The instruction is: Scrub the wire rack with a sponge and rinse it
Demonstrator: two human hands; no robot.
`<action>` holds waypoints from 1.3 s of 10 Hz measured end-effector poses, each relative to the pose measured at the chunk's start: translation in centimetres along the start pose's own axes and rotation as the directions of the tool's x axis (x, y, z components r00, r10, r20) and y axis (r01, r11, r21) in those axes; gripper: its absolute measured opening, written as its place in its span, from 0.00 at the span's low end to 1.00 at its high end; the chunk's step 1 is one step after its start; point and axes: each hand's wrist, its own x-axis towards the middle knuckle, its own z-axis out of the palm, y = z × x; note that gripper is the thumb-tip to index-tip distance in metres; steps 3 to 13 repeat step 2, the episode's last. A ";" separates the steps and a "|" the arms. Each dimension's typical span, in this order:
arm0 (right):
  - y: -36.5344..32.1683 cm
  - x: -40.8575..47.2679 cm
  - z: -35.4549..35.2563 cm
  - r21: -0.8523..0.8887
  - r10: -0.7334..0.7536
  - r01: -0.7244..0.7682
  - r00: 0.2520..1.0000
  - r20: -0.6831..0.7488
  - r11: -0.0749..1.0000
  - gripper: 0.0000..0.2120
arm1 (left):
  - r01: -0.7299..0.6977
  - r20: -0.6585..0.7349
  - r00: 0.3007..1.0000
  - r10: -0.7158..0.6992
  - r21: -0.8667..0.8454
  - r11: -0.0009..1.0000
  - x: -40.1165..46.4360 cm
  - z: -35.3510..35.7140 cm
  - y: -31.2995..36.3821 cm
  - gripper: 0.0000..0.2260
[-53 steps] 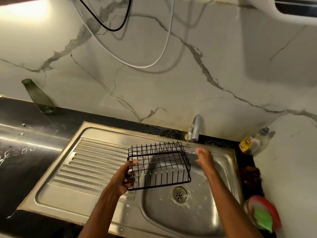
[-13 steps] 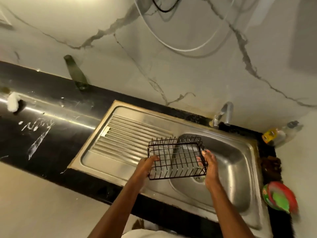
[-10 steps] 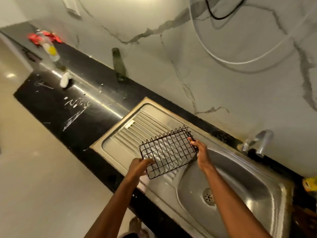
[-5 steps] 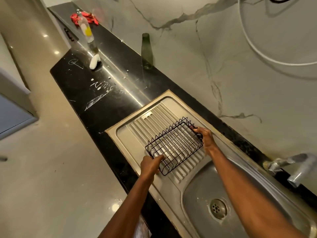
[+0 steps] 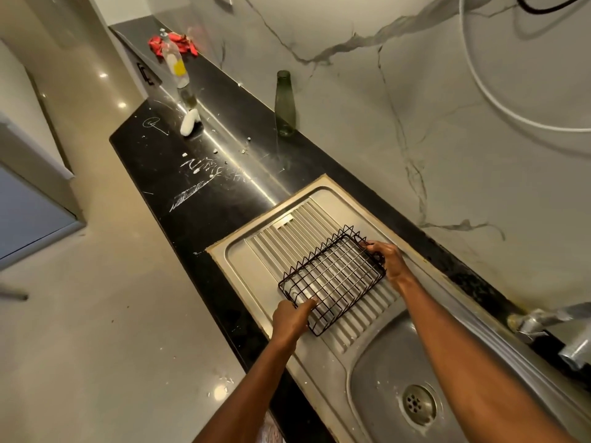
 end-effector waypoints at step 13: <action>-0.2 -1.1 0.2 0.000 -0.063 0.063 0.995 -0.078 0.998 0.19 | -0.050 -0.071 0.996 0.053 0.043 0.998 -0.2 -0.1 -0.2 0.18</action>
